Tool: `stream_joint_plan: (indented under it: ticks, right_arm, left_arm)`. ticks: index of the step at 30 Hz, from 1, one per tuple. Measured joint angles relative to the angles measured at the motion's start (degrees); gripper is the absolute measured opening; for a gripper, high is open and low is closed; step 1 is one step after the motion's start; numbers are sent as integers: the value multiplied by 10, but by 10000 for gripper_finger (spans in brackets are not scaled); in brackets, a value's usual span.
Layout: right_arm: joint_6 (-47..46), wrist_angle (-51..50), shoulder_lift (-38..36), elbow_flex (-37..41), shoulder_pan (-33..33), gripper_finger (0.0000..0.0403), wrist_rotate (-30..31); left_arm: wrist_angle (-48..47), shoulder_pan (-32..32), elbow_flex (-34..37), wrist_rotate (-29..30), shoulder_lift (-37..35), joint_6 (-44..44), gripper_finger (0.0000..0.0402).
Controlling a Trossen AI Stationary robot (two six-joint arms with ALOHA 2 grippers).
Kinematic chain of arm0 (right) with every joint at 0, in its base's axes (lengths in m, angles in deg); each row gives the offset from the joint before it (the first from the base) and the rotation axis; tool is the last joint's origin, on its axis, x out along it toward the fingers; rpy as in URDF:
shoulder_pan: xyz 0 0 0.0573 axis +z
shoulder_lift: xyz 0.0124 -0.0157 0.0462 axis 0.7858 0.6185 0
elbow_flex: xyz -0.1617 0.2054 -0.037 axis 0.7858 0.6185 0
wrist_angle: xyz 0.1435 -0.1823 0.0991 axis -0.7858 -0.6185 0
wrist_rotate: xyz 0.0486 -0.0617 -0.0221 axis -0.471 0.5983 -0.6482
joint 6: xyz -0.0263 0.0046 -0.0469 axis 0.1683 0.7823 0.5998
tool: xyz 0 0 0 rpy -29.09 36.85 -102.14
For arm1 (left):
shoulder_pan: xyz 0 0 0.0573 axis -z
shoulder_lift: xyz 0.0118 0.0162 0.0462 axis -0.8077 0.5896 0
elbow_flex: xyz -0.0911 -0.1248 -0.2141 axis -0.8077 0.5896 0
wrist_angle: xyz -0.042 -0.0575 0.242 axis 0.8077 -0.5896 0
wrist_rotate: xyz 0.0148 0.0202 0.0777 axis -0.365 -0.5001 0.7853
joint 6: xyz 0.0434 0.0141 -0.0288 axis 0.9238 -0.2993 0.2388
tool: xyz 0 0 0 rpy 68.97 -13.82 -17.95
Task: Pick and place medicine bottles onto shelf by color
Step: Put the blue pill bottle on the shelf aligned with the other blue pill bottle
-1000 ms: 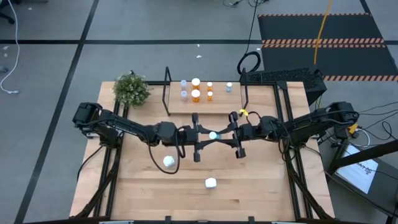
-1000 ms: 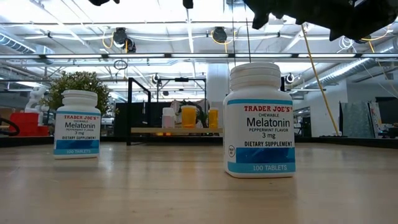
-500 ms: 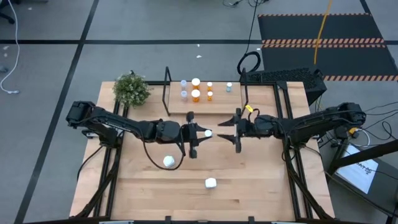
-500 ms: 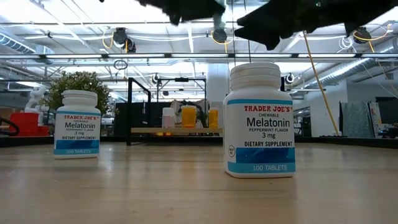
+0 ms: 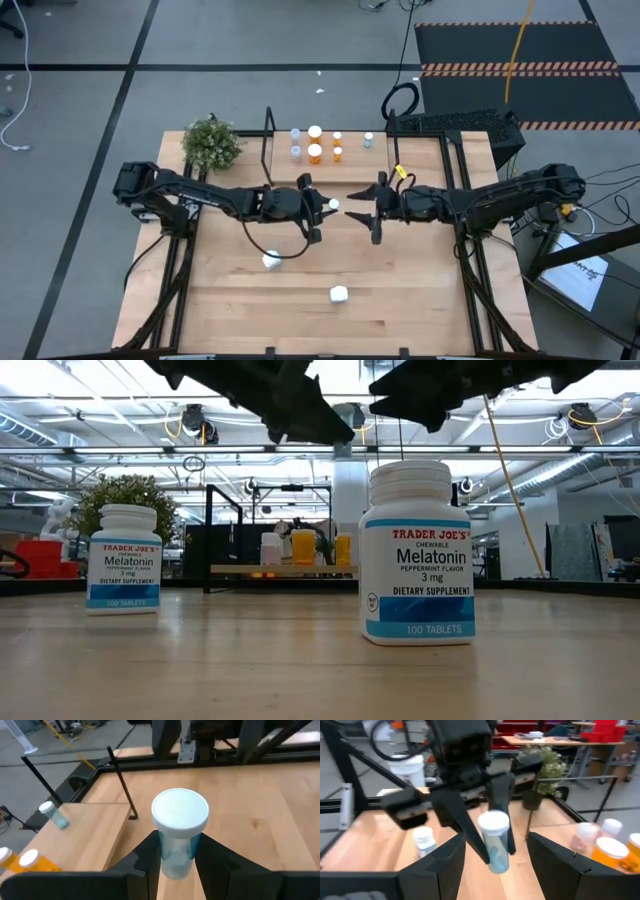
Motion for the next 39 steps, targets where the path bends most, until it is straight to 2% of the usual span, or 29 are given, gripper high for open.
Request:
stream_joint_plan:
  ticks: [8, 15, 19, 33, 39]
  right_arm:
    - [-3, 32, 37, 0, -3, 214, 7]
    - [13, 36, 77, -29, -2, 252, 7]
    - [26, 28, 90, -37, -3, 257, 7]
    - [32, 24, 95, -37, -7, 186, 2]
    - [27, 24, 94, -37, -14, 150, -26]
  left_arm:
    - [42, 0, -1, -2, 27, -6, 107]
    - [44, 0, 0, -2, 39, -10, 108]
    - [43, 1, 0, -2, 39, -18, 108]
    - [41, 5, 0, -2, 39, -17, 108]
    - [39, 5, 0, -2, 39, -19, 108]
